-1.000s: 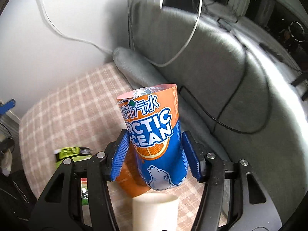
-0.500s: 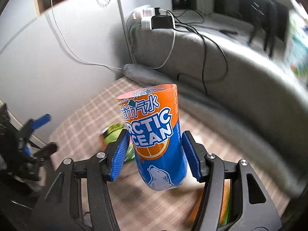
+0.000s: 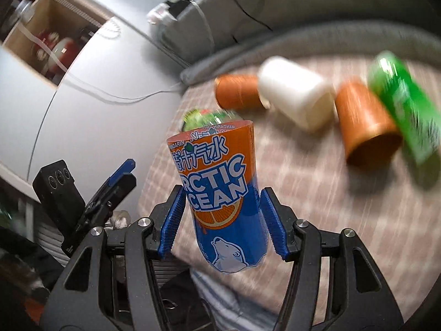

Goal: Flip cup upright
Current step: 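Lower the can toward the table and open the right gripper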

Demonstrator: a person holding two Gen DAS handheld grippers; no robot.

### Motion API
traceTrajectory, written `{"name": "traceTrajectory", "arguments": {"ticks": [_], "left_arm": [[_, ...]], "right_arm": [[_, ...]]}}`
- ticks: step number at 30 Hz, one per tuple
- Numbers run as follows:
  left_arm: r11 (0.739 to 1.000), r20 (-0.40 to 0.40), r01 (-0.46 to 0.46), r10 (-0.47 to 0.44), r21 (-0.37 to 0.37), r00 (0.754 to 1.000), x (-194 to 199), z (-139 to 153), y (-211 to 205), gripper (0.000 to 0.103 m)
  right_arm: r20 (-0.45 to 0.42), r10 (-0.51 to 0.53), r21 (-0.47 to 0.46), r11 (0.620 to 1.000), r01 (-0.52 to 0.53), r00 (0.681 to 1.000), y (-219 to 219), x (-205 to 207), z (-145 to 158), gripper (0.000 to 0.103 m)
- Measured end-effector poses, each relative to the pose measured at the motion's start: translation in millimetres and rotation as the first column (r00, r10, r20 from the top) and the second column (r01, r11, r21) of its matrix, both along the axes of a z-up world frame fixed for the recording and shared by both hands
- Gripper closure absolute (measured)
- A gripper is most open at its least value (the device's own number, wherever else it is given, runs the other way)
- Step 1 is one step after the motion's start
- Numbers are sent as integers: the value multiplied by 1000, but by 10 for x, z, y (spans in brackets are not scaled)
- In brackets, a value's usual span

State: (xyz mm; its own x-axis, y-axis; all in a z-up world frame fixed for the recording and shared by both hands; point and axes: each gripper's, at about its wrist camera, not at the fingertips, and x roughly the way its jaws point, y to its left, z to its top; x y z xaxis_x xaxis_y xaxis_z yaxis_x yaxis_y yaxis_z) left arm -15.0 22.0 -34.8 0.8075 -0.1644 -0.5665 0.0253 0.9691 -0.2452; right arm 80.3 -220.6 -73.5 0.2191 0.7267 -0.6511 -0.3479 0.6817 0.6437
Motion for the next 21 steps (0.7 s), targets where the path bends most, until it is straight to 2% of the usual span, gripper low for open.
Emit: {"name": "traceTrajectory", "arguments": {"ticks": [2, 4, 9, 18, 21], "left_arm": [[999, -23, 27, -28, -26, 999, 24, -33, -60, 6], [997, -48, 50, -53, -53, 997, 59, -70, -87, 6], [991, -95, 94, -103, -92, 990, 126, -141, -177, 8], [978, -158, 143, -167, -152, 973, 287, -249, -270, 12], [968, -187, 158, -195, -195, 963, 364, -309, -303, 14]], "right_arm": [[-50, -26, 17, 999, 27, 998, -72, -5, -139, 44], [-76, -47, 13, 999, 48, 996, -96, 35, -229, 44], [-102, -71, 6, 997, 72, 992, -120, 140, -363, 43], [-77, -96, -47, 995, 93, 992, -76, 213, -421, 40], [-59, -101, -72, 993, 96, 993, -76, 226, -452, 40]]}}
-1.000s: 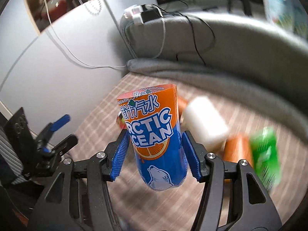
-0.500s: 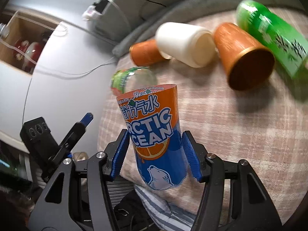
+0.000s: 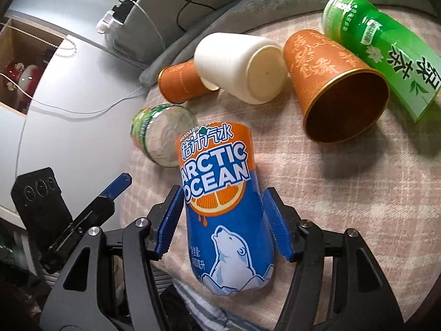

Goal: Flip cup upright
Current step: 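Lower the can toward the table and open the right gripper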

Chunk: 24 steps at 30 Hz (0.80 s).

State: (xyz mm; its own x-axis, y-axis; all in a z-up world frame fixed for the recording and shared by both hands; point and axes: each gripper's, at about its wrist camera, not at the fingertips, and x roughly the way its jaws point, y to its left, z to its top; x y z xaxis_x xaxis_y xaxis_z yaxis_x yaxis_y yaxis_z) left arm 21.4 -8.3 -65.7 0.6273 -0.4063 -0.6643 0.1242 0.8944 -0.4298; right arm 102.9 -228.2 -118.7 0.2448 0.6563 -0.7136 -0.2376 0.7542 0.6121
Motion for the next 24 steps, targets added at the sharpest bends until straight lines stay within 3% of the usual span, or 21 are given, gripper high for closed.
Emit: {"name": "traceTrajectory", "arguments": {"ticks": [2, 5, 13, 24], "left_arm": [[999, -30, 10, -11, -33, 999, 54, -49, -11, 15], [995, -82, 20, -28, -96, 996, 120, -131, -15, 16], [981, -149, 20, -50, -192, 988, 211, -239, -165, 17], [957, -260, -55, -22, -285, 965, 518, -501, -239, 17]], "right_arm": [[24, 12, -17, 1000, -11, 1000, -1, -28, 19, 39], [89, 9, -56, 998, -4, 996, -33, -109, 122, 25], [225, -47, -78, 995, 66, 973, -339, -456, 384, 24], [220, -222, -5, 973, 229, 950, -920, -783, 342, 24]]}}
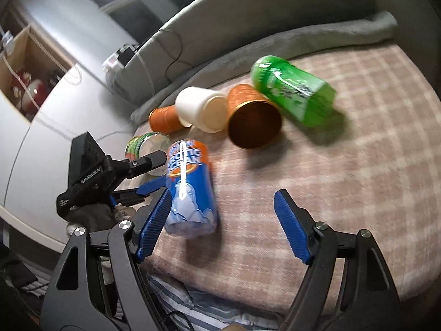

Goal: Flip cup upright
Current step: 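Lower the can toward the table and open the right gripper, then grasp the standing Arctic Ocean can with the left gripper and hold it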

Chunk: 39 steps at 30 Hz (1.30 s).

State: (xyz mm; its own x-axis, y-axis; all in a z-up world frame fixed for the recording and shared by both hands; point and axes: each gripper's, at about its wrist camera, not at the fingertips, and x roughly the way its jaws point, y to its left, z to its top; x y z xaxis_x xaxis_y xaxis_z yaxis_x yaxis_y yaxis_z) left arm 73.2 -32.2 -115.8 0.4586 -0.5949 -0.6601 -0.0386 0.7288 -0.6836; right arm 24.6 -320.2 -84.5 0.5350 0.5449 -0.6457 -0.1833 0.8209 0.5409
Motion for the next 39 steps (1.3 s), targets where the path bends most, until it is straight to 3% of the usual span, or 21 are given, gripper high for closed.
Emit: {"name": "traceTrajectory", "arguments": {"ticks": [5, 15, 22, 39], "left_arm": [[1000, -24, -8, 8, -16, 1000, 75, -65, -15, 18], [1000, -37, -1, 1, 1, 999, 165, -119, -56, 36], [1000, -28, 0, 0, 7, 1000, 145, -93, -46, 38], [979, 219, -31, -14, 202, 976, -19, 427, -209, 39]], "right_arm": [[-3, -11, 3, 1000, 11, 1000, -88, 1, -33, 24], [3, -19, -12, 1000, 19, 1000, -58, 3, -35, 24], [7, -44, -14, 999, 44, 999, -92, -8, -35, 24], [12, -66, -10, 998, 66, 998, -129, -10, -28, 24]]}}
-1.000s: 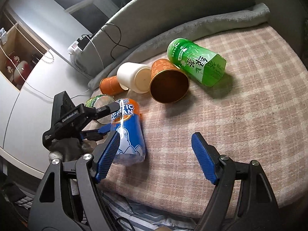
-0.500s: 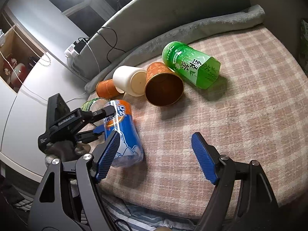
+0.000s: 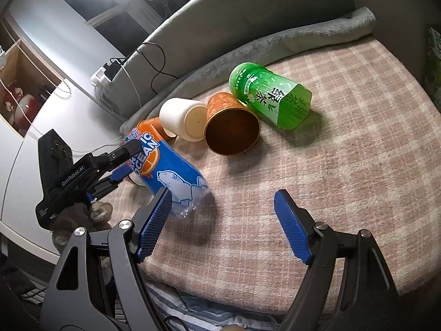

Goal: Flip cup upright
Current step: 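Grasp the standing Arctic Ocean can with the left gripper and hold it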

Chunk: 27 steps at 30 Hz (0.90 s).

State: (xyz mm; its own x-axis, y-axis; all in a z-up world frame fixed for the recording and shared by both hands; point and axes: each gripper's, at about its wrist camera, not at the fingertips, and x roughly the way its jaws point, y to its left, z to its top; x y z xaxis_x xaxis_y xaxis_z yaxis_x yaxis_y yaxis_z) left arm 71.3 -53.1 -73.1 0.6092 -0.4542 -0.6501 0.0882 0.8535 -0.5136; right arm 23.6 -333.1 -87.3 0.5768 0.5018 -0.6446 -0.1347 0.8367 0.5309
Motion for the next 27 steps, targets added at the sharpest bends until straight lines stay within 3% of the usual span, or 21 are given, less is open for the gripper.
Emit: {"name": "traceTrajectory", "arguments": {"ticks": [9, 27], "left_arm": [[986, 121, -12, -9, 169, 993, -60, 165, -173, 39], [942, 227, -2, -79, 337, 971, -213, 223, -483, 39]], "right_arm": [[1, -5, 1, 1000, 5, 1000, -17, 10, -5, 24], [16, -11, -8, 1000, 12, 1000, -25, -2, 18, 24]]}}
